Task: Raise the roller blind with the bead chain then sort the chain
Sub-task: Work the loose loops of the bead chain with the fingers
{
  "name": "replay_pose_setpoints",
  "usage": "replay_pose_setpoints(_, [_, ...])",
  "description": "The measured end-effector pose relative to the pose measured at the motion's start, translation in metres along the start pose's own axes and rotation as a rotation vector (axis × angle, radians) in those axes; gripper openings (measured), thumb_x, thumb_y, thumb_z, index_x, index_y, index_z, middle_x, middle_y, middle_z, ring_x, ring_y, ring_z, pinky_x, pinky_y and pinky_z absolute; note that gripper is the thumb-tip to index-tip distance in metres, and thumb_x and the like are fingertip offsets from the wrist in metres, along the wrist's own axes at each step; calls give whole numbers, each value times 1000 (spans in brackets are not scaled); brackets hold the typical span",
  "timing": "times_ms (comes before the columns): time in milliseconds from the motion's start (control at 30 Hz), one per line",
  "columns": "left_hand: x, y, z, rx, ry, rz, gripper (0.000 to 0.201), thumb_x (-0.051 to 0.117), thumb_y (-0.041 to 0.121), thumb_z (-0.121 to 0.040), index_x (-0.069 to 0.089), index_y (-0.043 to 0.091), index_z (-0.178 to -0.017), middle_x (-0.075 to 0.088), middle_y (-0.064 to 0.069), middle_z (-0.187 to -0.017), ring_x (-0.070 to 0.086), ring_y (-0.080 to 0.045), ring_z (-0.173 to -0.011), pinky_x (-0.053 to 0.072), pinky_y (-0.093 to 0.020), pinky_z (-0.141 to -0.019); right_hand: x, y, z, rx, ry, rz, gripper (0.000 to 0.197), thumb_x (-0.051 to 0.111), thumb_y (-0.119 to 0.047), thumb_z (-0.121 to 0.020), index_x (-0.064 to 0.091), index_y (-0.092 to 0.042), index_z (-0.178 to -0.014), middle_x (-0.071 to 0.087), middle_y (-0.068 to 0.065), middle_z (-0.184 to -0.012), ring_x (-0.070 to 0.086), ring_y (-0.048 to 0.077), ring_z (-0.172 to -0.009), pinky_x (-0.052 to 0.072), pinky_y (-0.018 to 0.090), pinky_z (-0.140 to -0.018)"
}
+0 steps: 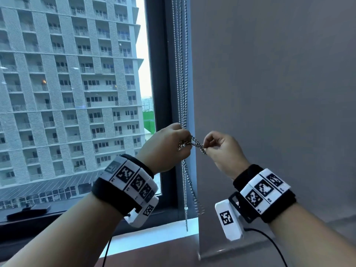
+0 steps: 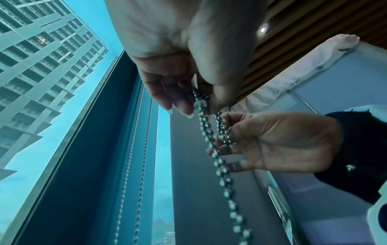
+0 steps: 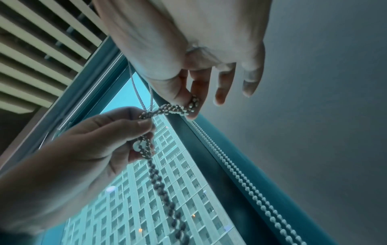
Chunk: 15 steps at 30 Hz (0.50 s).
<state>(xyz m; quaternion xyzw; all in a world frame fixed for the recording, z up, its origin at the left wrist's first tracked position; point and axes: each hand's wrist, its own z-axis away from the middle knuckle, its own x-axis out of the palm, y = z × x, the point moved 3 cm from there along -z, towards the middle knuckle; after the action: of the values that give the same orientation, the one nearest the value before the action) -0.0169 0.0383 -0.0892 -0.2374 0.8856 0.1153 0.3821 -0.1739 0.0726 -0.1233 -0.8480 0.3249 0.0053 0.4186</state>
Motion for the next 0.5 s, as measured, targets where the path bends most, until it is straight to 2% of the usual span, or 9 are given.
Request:
replay_pose_setpoints(67, [1, 0, 2, 4, -13, -36, 14, 56, 28, -82, 63, 17, -85, 53, 2, -86, 58, -22, -69, 51, -35, -64, 1, 1, 2, -23, -15, 90, 28, 60, -3, -77, 64, -27, -61, 65, -6, -64, 59, 14, -62, 50, 28, -66])
replay_pose_setpoints(133, [2, 0, 3, 8, -13, -66, 12, 56, 27, -82, 62, 17, -85, 53, 2, -86, 58, -23, -68, 51, -37, -63, 5, -2, 4, -65, -61, 233, 23, 59, -10, -80, 72, -27, -74, 69, -9, -74, 65, 14, -75, 53, 29, -74])
replay_pose_setpoints(200, [2, 1, 3, 24, -2, -73, 11, 57, 25, -82, 62, 16, -83, 54, 0, -86, 57, -23, -67, 51, -36, -62, 9, -5, 5, -104, -123, 384, 24, 54, -11, -83, 74, -24, -84, 68, -6, -86, 62, 15, -84, 51, 31, -79])
replay_pose_setpoints(267, [2, 2, 3, 25, 10, -82, 12, 58, 24, -81, 63, 14, -83, 55, -1, -86, 57, -23, -67, 49, -34, -61, 8, -6, 6, -75, -146, 403, 27, 50, -10, -82, 71, -25, -77, 68, -1, -83, 59, 18, -73, 49, 33, -71])
replay_pose_setpoints(333, [1, 0, 4, 22, 24, -105, 15, 56, 25, -81, 64, 14, -84, 56, -2, -85, 57, -25, -67, 49, -34, -61, 6, -5, 5, -31, -130, 258, 24, 50, -6, -80, 64, -22, -68, 66, 6, -71, 53, 19, -59, 46, 31, -62])
replay_pose_setpoints(433, [0, -6, 7, 27, 29, -133, 17, 54, 26, -82, 66, 14, -86, 56, -3, -87, 58, -26, -68, 50, -36, -62, 6, -2, 5, 64, -77, -128, 22, 56, 3, -81, 54, -18, -72, 59, 7, -66, 55, 13, -61, 44, 26, -62])
replay_pose_setpoints(500, [1, -10, 8, 31, 31, -125, 17, 56, 26, -83, 68, 15, -90, 58, -3, -90, 60, -24, -70, 49, -32, -63, 7, 0, 6, 135, -61, -384, 25, 54, 8, -84, 49, -15, -76, 53, 5, -68, 54, 13, -63, 43, 23, -62])
